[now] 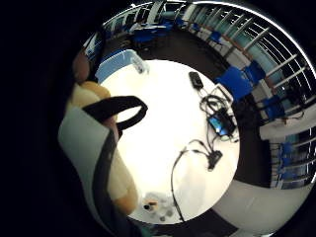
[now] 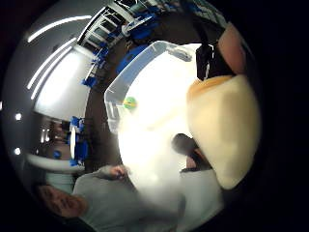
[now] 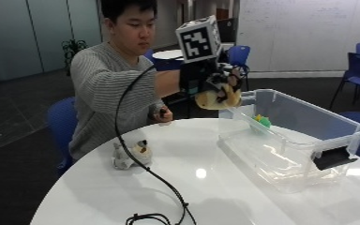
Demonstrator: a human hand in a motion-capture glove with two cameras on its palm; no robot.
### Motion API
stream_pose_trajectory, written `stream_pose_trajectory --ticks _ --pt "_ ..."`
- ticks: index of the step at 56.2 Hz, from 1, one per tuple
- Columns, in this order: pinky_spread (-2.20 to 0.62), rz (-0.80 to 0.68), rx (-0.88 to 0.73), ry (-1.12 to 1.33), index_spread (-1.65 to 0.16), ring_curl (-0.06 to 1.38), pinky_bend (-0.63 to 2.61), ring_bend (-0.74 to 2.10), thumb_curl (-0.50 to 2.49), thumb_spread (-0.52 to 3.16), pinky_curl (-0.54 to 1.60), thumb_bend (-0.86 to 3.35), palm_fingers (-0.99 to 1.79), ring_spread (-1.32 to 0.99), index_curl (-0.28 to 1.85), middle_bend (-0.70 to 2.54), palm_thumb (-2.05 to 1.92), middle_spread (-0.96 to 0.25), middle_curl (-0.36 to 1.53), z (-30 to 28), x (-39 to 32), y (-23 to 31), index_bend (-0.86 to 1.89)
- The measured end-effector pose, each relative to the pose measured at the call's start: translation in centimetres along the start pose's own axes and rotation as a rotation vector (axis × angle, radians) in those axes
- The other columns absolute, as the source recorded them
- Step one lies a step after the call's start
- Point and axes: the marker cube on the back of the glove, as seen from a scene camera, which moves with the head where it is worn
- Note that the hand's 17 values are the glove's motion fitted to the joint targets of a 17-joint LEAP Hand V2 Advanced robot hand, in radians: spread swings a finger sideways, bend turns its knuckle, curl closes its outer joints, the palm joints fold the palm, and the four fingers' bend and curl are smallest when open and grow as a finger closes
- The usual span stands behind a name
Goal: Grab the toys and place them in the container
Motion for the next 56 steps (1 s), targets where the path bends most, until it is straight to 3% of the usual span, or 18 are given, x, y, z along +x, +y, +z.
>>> stream_pose_trajectory --ticks 15,28,30,36,48,56 --pt "-0.40 -0.018 -0.090 0.053 -0.43 0.49 1.15 0.79 0.88 0.72 0.41 0.06 0.60 -0.57 0.55 0.50 0.65 -0.31 0.59 8.7 -10.0 -10.7 0.34" --pt "-0.38 -0.066 -0.212 0.060 -0.46 0.51 1.23 0.76 0.95 0.75 0.42 0.05 0.52 -0.58 0.58 0.41 0.65 -0.32 0.62 12.4 -12.3 -13.3 0.19" --pt "-0.37 -0.052 -0.276 0.067 -0.45 0.52 1.29 0.76 0.95 0.82 0.43 0.05 0.47 -0.55 0.56 0.38 0.62 -0.31 0.62 13.0 -12.1 -13.3 0.12" --pt "-0.19 -0.065 -0.341 0.087 -0.39 0.50 1.36 0.56 0.75 1.04 0.47 -0.12 -0.24 -0.37 0.52 0.14 0.23 -0.23 0.53 14.0 -11.3 -12.6 0.07" --pt "-0.02 -0.127 -0.304 0.033 -0.36 0.39 1.20 0.34 0.55 1.15 0.38 -0.04 -0.24 -0.17 0.39 0.11 0.02 -0.15 0.41 11.8 -10.5 -9.0 0.11" --pt "0.02 -0.267 -0.289 -0.063 -0.35 0.37 1.14 0.31 0.48 1.19 0.35 -0.03 -0.21 -0.12 0.35 0.11 -0.01 -0.13 0.35 6.6 -7.4 -0.4 0.11"
